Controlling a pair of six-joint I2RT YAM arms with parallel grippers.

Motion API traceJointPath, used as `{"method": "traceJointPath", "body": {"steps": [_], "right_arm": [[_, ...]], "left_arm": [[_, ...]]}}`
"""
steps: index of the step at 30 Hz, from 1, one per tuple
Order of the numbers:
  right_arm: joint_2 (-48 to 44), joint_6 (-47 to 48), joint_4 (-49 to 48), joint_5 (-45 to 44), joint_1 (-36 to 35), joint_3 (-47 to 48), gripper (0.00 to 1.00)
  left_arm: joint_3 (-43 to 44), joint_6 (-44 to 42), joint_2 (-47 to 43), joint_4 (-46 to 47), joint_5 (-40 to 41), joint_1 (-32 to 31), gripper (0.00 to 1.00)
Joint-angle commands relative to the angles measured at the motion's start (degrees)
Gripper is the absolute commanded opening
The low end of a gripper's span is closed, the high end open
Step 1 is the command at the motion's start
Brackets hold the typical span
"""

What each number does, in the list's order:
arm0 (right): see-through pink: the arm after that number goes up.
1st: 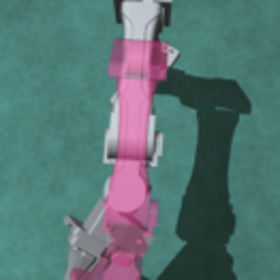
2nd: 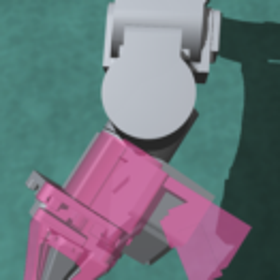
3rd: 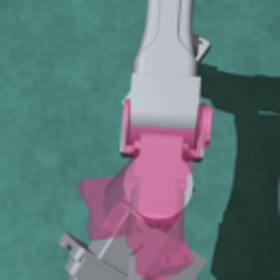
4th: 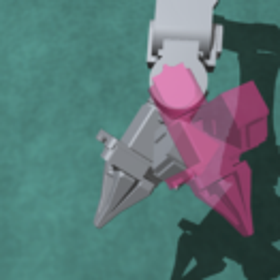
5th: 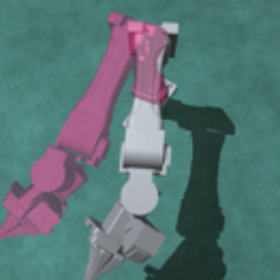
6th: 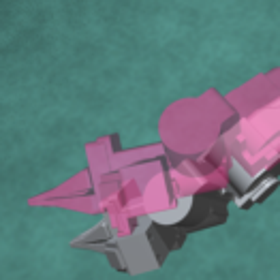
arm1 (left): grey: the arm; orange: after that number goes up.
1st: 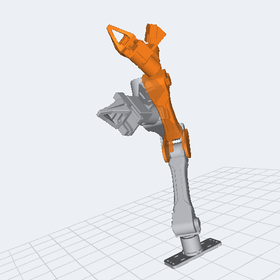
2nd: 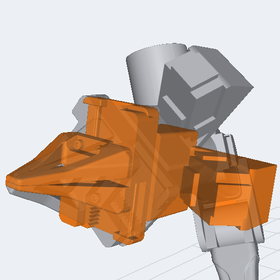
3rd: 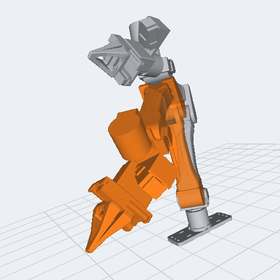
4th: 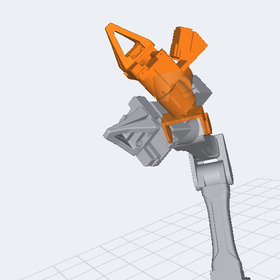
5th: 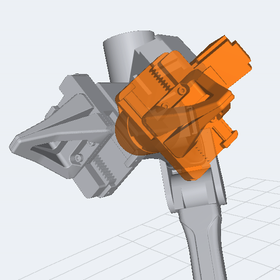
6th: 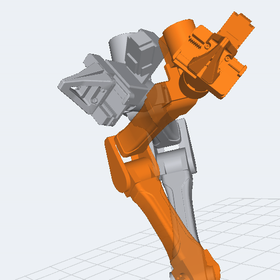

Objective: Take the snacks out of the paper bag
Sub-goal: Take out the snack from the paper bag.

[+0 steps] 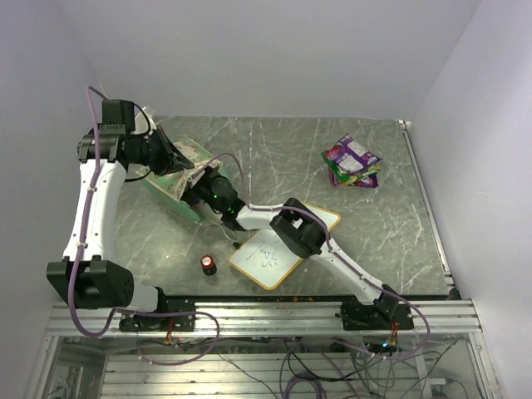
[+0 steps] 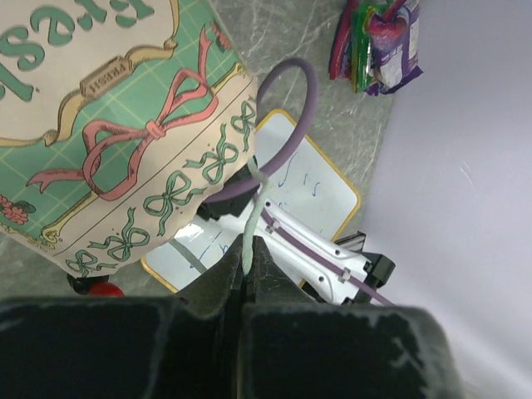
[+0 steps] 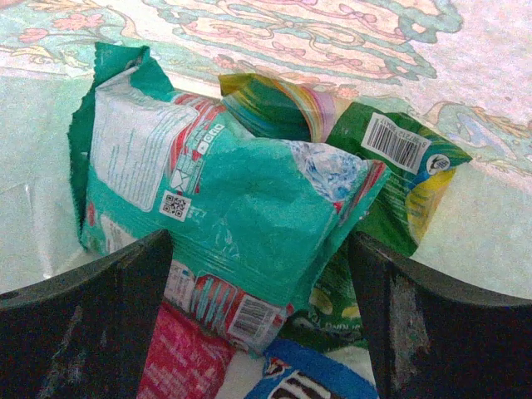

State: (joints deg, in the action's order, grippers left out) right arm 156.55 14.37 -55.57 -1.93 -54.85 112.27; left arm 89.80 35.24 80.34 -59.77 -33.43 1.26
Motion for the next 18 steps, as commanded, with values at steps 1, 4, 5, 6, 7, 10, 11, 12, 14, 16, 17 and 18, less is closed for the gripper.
{"method": "traceJointPath", "body": {"steps": [1, 4, 5, 6, 7, 10, 11, 12, 14, 16, 17, 18], "right_arm": [[4.6, -1.4, 2.8, 2.9, 1.1, 6.5, 0.87], [7.4, -1.7, 4.8, 4.5, 1.4, 11.1, 0.89], [8.7, -1.8, 5.8, 4.8, 1.5, 13.1, 0.89], [9.6, -1.8, 6.6, 5.0, 1.5, 14.8, 0.88], [10.6, -1.9, 7.4, 5.4, 1.6, 16.3, 0.87], [12.4, -2.6, 8.7, 6.2, 1.8, 19.5, 0.72], [12.6, -2.5, 9.0, 6.4, 1.9, 20.1, 0.64], [12.8, -2.3, 9.2, 6.4, 1.9, 20.4, 0.58], [12.3, -1.3, 9.2, 6.5, 2.0, 19.7, 0.47], [10.8, -0.8, 8.2, 6.6, 2.1, 17.5, 0.38], [10.2, -0.6, 7.7, 6.6, 2.1, 16.5, 0.35], [9.4, -0.5, 7.5, 6.6, 2.1, 15.5, 0.31]], "left_arm": [[-1.5, 0.9, -1.5, 0.8, -0.6, -1.2, 0.07], [-1.9, 0.9, -1.7, 0.6, -0.1, -1.5, 0.07], [-2.0, 0.9, -1.9, 0.3, 0.2, -1.4, 0.07], [-2.1, 0.9, -2.1, 0.0, 0.5, -1.5, 0.07], [-2.2, 0.9, -2.3, -0.2, 0.7, -1.4, 0.07], [-2.2, 1.1, -2.7, -0.7, 1.4, -1.5, 0.07], [-2.4, 1.4, -2.7, -0.9, 1.5, -1.5, 0.07], [-2.5, 1.8, -2.8, -1.1, 1.5, -1.5, 0.07], [-3.1, 2.0, -2.9, -1.1, 1.4, -1.5, 0.07], [-3.6, 2.6, -3.1, -0.7, 1.6, -1.4, 0.07], [-3.7, 2.9, -3.2, -0.4, 1.7, -1.5, 0.07], [-3.8, 3.2, -3.2, -0.1, 1.8, -1.4, 0.07]]}}
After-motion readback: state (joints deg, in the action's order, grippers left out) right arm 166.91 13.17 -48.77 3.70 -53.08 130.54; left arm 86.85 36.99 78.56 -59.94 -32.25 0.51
